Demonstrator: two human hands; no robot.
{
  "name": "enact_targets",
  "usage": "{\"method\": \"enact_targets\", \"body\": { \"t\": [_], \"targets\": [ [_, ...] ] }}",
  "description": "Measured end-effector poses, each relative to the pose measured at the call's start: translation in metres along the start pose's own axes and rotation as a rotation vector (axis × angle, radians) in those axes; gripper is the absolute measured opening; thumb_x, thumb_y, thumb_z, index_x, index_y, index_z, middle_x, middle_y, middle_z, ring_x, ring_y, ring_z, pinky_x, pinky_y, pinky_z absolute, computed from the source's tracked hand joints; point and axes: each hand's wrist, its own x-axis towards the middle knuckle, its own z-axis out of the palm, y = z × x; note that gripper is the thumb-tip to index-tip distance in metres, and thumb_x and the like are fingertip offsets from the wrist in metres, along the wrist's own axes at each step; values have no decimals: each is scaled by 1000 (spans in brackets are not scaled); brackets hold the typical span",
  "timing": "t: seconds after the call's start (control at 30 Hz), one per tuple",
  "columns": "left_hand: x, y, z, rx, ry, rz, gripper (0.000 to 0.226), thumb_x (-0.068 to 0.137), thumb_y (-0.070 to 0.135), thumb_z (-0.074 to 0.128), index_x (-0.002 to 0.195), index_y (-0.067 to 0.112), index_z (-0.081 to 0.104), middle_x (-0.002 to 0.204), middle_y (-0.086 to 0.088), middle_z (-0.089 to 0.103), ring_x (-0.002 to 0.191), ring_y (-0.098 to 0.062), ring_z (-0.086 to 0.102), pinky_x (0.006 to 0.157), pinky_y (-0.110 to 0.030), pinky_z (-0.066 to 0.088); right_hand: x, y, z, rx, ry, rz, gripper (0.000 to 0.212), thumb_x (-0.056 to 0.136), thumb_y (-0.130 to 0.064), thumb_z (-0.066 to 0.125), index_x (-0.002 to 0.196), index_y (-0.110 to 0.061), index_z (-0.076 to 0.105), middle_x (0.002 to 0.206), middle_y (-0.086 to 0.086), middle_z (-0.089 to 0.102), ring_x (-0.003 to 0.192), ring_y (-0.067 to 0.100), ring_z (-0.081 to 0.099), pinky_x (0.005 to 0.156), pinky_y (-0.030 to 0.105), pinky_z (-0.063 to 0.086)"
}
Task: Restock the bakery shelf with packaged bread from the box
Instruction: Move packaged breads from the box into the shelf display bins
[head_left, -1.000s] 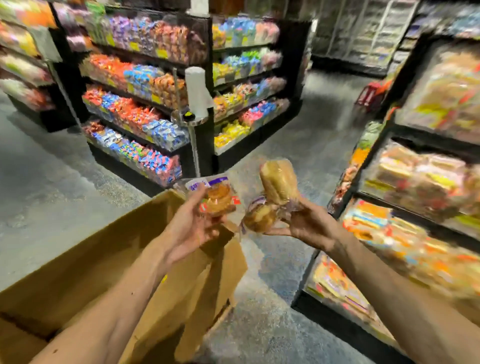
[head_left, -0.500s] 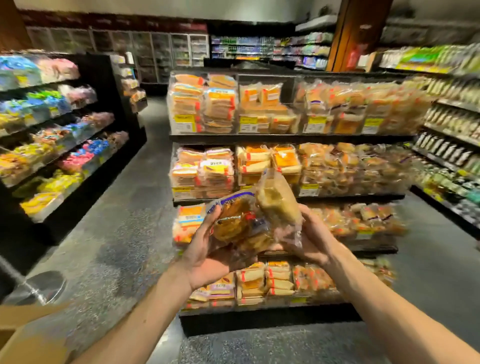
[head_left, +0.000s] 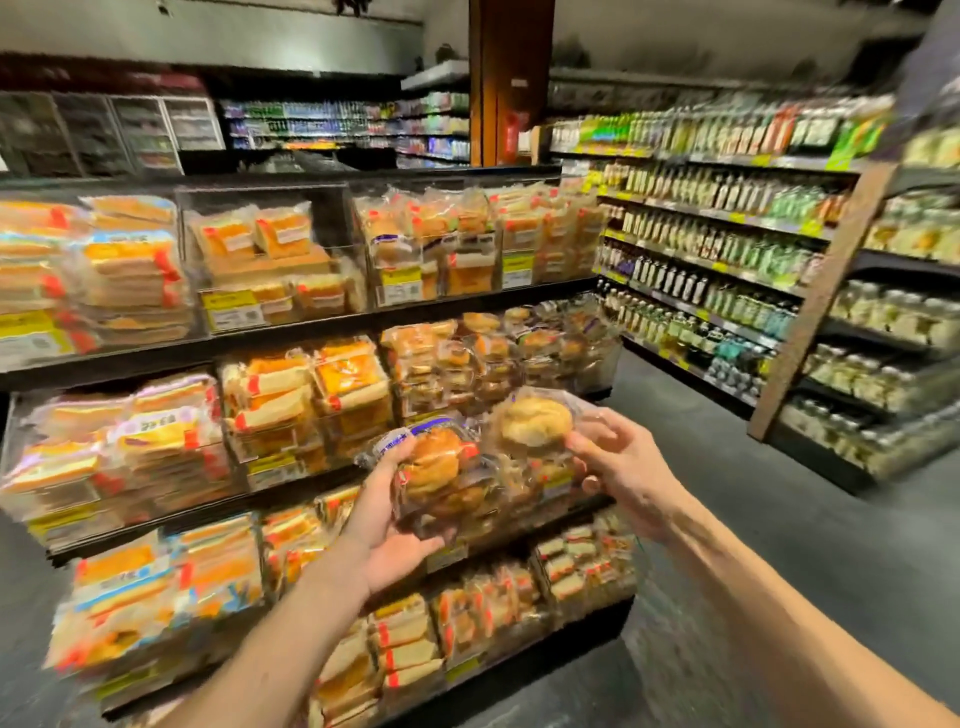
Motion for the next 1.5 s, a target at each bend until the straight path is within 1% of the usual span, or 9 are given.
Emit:
{"method": "enact_targets", "body": {
  "t": [0.17,0.33,0.43,0.53,0.63,0.8,1.03,1.23,1.5],
  "targets": [
    [79,-2,33,10,-37,-85,60,82,48,68,125,7,63,117,-21,70,120,-36,59,110,-41,38,41,28,-32,-319,71,-239,34,81,1,76,110,-17,68,100,2,74,84,11,72,70,23,53],
    [165,14,56,37,-63,-91,58,82,44,71,126,7,62,118,-21,69,116,-35,62,102,-45,45,108,50,-70,-394,44,-209,53,68,-38,88,113,-24,62,128,-5,60,113,13,63,91,32,55],
    [217,28,69,77,-28,-80,64,75,41,77,129,11,60,118,-19,70,119,-35,61,110,-50,39,159,60,-86,-444,84,-149,52,68,-65,78,103,-32,61,123,-14,59,113,15,63,94,46,54],
    [262,38,87,149,-36,-92,62,73,41,76,126,13,60,110,-16,73,115,-34,62,102,-48,43,210,68,-102,-555,83,-163,49,68,-69,75,99,-36,57,118,-18,59,107,13,64,92,47,53],
    [299,48,108,208,-24,-83,57,73,40,74,122,16,60,103,-14,75,112,-32,63,102,-49,43,249,67,-118,-643,72,-136,44,74,-60,75,105,-37,54,111,-13,66,98,10,67,87,44,55],
    [351,58,139,254,-49,-83,59,73,40,73,125,18,60,111,-13,74,115,-32,62,108,-52,39,310,67,-150,-820,5,-78,60,85,-47,70,137,-32,46,133,-8,60,118,12,59,99,35,49],
    [411,62,174,217,63,-30,58,73,42,71,123,13,63,108,-16,74,110,-31,64,104,-49,41,426,73,-199,-924,30,-225,41,98,-31,58,138,-20,55,132,-4,61,117,5,53,82,2,33],
    [437,64,202,109,239,37,61,66,43,72,118,12,65,109,-15,74,111,-32,64,103,-47,43,520,115,-219,-1170,-105,-366,39,99,-21,55,138,-16,55,134,6,61,118,32,56,96,42,45],
    [447,51,232,49,356,136,62,64,44,75,118,17,65,117,-17,70,117,-37,60,105,-53,42,549,148,-225,-1502,-54,-519,39,78,-39,79,107,-15,72,110,6,73,98,34,65,76,48,52]
  ]
}}
